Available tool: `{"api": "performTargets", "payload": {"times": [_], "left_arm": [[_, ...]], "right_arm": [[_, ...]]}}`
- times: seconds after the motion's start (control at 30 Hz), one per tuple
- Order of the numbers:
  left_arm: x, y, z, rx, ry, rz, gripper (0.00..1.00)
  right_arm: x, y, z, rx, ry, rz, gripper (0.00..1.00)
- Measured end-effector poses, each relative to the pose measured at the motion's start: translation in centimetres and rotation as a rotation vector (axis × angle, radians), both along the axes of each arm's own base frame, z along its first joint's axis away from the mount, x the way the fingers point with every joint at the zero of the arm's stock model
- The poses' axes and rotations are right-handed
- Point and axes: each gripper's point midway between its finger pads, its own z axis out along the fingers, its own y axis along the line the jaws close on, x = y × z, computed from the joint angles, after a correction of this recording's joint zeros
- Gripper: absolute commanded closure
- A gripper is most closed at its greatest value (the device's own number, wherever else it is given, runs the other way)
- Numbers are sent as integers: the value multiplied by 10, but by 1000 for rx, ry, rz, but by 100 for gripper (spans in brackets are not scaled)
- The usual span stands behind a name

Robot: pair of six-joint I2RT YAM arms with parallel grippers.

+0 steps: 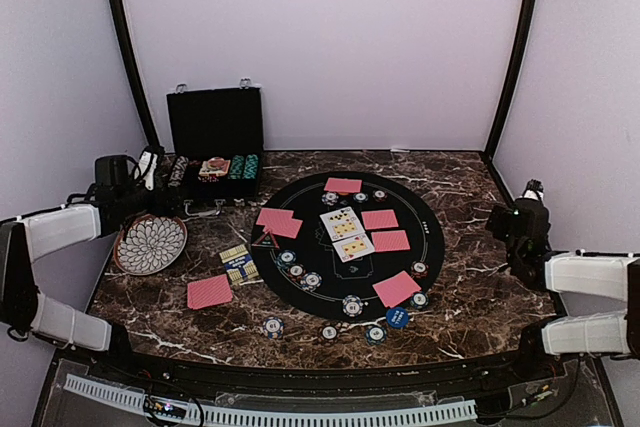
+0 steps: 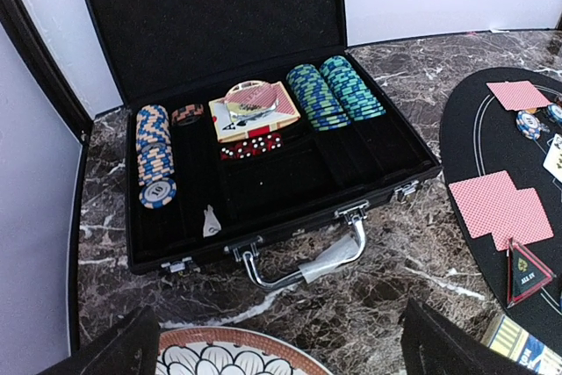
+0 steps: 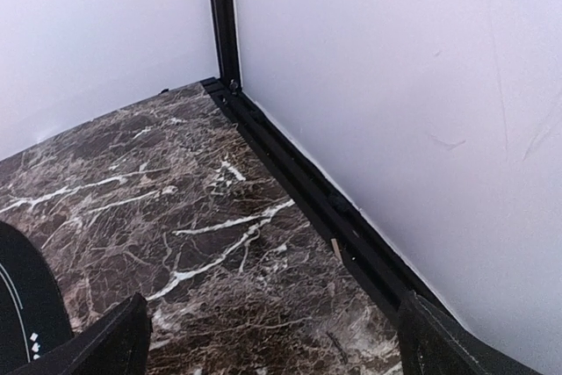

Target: Distribute texas hold em gaming equipment

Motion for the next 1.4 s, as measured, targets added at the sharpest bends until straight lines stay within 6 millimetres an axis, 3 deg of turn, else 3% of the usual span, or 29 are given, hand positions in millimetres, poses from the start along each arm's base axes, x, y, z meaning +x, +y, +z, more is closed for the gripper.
{"api": "performTargets", "payload": {"times": [0.2, 0.57, 0.93, 1.1, 1.27, 1.33, 1.4], "left_arm": [[-6, 4, -31, -31, -33, 25, 1], [-3, 8, -61, -19, -131, 49, 1], [6, 11, -56, -31, -181, 70, 1], [8, 13, -54, -43, -222, 83, 1], [-12, 16, -64, -47, -263, 104, 1], [-20, 17, -73, -48, -248, 114, 1], [-17, 18, -72, -50, -251, 124, 1]], "right_arm": [[1, -11, -1, -24, -75, -32, 2], [15, -10, 10, -77, -168, 0, 2], [22, -20, 13, -108, -230, -13, 1], [26, -15, 10, -107, -230, 28, 1], [35, -1, 10, -123, -245, 125, 2], [37, 4, 0, -123, -214, 159, 2], [40, 1, -2, -113, -208, 166, 2]]}}
